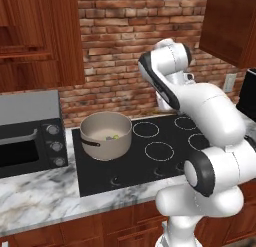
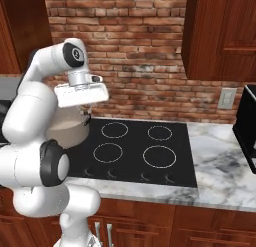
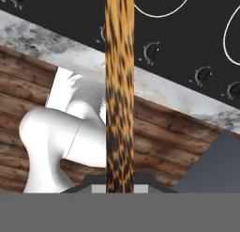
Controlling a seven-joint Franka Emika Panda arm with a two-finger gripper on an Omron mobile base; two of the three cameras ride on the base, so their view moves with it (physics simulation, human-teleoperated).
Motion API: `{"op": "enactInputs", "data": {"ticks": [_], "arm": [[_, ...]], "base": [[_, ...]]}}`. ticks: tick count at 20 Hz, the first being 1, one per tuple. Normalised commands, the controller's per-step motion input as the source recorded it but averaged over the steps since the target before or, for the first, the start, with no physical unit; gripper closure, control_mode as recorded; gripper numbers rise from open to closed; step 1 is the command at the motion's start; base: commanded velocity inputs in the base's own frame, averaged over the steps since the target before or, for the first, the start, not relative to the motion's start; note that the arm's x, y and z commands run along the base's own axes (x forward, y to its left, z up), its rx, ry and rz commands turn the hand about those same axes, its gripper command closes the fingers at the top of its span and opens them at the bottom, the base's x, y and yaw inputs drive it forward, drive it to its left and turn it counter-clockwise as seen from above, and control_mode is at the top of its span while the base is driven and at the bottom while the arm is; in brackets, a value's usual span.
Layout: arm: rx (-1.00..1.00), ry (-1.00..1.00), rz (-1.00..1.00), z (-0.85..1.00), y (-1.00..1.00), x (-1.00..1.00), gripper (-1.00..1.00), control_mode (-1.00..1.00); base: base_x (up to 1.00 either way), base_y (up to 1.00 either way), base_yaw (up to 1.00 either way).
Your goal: Put the eggplant and lemon wedge in the pot. Retrieve the spatula and lightly stir the vegetables in the pot.
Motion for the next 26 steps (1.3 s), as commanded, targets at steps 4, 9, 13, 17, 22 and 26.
{"op": "enactInputs", "data": {"ticks": [4, 9, 13, 17, 22, 26], "arm": [[0.00, 0.01, 0.17, -0.05, 0.03, 0.00, 1.00, -1.00], [0.00, 0.00, 0.33, 0.01, 0.07, 0.00, 1.00, -1.00], [0.02, -0.08, 0.43, 0.02, 0.00, 0.02, 1.00, -1.00], [0.00, -0.03, 0.33, -0.23, 0.05, 0.16, 1.00, -1.00], [0.00, 0.05, 0.21, -0.19, 0.17, 0.66, 1.00, -1.00], [-0.01, 0.06, 0.16, 0.00, 0.26, 0.61, 1.00, -1.00]], "base": [[0.00, 0.00, 0.00], [0.00, 0.00, 0.00], [0.00, 0.00, 0.00], [0.00, 0.00, 0.00], [0.00, 0.00, 0.00], [0.00, 0.00, 0.00]]}}
